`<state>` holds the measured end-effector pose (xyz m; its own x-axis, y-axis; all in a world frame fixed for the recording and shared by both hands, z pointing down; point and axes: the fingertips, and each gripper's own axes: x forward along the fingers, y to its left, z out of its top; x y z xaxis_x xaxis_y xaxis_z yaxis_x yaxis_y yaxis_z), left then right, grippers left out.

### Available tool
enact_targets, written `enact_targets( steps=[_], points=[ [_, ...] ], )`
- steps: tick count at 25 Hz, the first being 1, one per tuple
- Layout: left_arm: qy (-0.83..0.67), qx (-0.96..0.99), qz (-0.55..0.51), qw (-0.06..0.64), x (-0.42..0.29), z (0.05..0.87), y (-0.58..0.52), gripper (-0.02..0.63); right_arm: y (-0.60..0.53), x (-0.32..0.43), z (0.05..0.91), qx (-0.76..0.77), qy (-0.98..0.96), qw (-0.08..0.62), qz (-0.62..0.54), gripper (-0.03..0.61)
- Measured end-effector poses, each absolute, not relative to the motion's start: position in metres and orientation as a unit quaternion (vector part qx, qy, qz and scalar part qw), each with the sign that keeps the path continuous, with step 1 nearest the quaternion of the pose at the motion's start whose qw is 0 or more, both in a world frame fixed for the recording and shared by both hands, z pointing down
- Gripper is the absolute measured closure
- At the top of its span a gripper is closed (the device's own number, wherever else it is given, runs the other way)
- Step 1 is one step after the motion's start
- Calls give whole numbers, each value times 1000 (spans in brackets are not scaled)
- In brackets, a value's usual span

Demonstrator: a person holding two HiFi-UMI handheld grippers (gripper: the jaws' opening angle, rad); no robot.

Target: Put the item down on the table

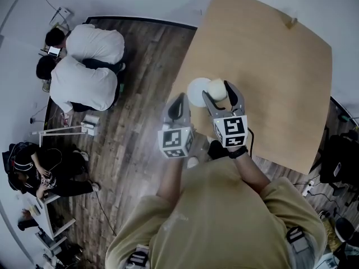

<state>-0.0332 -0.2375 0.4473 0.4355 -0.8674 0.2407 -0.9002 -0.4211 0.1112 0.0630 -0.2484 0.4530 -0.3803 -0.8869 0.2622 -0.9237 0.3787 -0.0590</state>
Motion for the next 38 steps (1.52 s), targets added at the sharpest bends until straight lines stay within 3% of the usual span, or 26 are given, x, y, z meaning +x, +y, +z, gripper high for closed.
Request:
enact_targets(
  steps=[15,38],
  points=[
    [-529,820,120,185,-36,542,-274,611,-298,44,553,515,-829,156,155,250],
    [-532,798,160,234,-69,609,-292,611,-328,11,694,475,-810,282,196,250]
  ],
)
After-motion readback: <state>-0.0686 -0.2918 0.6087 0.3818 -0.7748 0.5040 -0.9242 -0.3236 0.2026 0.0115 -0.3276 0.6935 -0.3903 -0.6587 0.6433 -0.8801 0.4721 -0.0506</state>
